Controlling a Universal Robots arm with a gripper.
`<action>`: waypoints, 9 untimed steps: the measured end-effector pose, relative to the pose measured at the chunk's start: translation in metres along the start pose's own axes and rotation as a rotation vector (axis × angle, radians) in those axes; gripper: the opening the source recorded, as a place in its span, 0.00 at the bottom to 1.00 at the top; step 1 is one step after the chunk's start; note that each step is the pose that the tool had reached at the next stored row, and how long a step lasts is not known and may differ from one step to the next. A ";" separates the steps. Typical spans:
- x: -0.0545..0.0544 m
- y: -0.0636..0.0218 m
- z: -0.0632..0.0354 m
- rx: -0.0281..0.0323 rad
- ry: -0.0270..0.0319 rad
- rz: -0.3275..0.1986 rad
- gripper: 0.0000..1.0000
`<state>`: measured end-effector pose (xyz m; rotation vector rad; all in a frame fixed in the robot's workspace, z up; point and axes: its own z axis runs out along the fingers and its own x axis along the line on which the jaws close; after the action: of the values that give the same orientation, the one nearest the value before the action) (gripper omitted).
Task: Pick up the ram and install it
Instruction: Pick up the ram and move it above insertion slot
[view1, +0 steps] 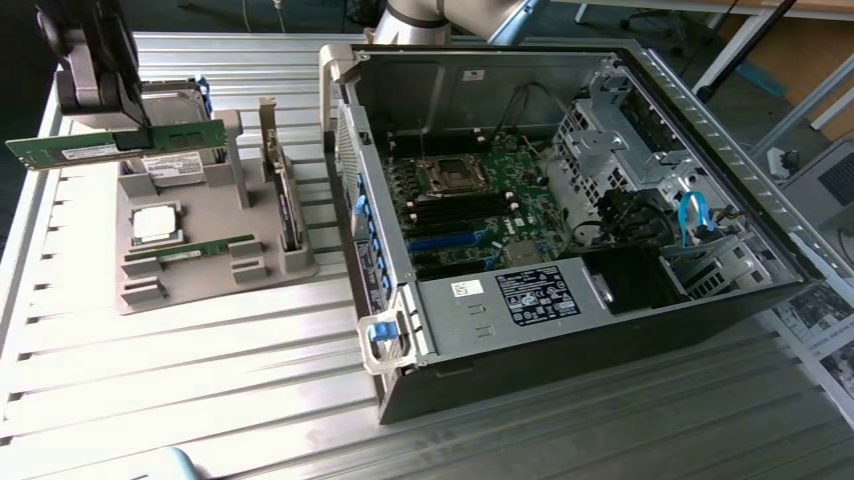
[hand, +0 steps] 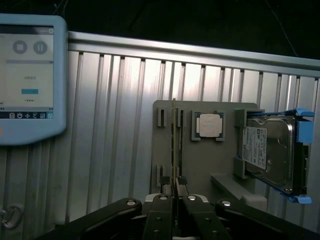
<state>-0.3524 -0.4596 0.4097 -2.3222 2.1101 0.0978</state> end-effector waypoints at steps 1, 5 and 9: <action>0.000 0.0000 0.0000 -0.0001 0.0000 0.000 0.13; 0.000 -0.0005 -0.0002 -0.0003 0.0002 0.000 0.13; 0.001 -0.0053 -0.0003 -0.0001 0.0001 0.000 0.13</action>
<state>-0.3471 -0.4596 0.4098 -2.3223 2.1102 0.0978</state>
